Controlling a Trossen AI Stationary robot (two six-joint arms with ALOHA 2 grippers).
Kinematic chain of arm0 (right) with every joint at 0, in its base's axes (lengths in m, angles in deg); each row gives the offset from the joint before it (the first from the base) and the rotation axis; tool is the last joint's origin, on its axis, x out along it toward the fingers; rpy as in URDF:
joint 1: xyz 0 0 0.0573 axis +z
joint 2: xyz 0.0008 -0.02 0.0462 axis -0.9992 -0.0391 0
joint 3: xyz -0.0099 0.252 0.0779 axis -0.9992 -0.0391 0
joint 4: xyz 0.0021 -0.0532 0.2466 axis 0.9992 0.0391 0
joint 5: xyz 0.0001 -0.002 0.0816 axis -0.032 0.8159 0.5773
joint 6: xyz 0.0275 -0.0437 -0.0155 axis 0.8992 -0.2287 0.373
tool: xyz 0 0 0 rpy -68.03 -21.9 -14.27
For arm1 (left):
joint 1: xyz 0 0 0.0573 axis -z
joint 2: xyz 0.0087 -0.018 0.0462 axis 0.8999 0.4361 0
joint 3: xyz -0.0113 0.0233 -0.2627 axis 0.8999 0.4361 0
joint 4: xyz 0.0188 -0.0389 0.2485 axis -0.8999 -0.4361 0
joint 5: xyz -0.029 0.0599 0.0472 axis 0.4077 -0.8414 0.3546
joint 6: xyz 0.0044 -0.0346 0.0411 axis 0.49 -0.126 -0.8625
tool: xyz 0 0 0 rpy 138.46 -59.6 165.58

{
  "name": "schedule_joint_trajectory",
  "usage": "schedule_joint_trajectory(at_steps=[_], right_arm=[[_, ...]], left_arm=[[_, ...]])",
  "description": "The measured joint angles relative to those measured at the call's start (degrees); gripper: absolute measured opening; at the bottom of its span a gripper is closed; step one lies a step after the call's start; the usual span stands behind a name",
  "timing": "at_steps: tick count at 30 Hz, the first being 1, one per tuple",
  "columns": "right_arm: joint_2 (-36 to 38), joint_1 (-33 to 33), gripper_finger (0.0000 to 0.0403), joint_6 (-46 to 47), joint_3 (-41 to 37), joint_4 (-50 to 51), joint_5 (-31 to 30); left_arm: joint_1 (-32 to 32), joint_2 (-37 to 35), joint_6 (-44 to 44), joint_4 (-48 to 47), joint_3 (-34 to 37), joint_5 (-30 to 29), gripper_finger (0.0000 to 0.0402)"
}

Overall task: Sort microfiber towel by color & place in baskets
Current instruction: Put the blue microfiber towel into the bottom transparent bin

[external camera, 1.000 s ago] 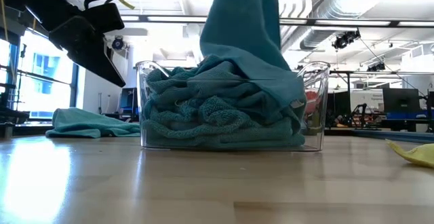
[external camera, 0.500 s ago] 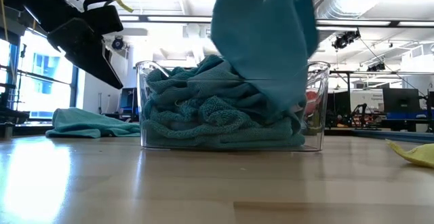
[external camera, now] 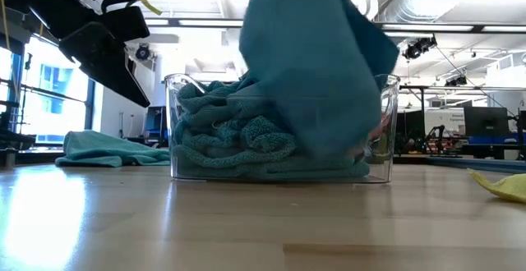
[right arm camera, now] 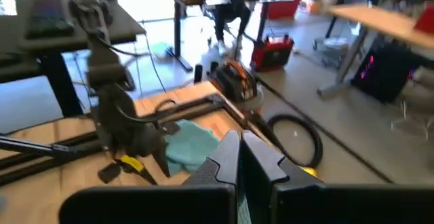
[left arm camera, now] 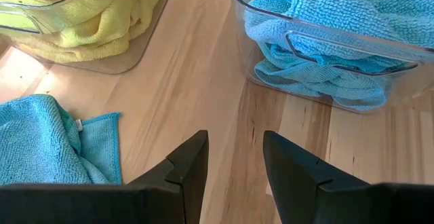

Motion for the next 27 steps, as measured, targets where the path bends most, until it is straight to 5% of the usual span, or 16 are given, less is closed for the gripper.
schedule_joint_trajectory(at_steps=[13,27], right_arm=[[-1.1,2.0,0.0000,33.8,-1.2,30.1,14.5],[-16.4,-3.8,0.0000,24.6,-1.2,32.5,26.4]], left_arm=[[0.0,0.0,0.0,0.0,0.0,-0.1,0.0131],[0.0,0.0,0.5,0.1,0.0,-0.1,0.0131]])
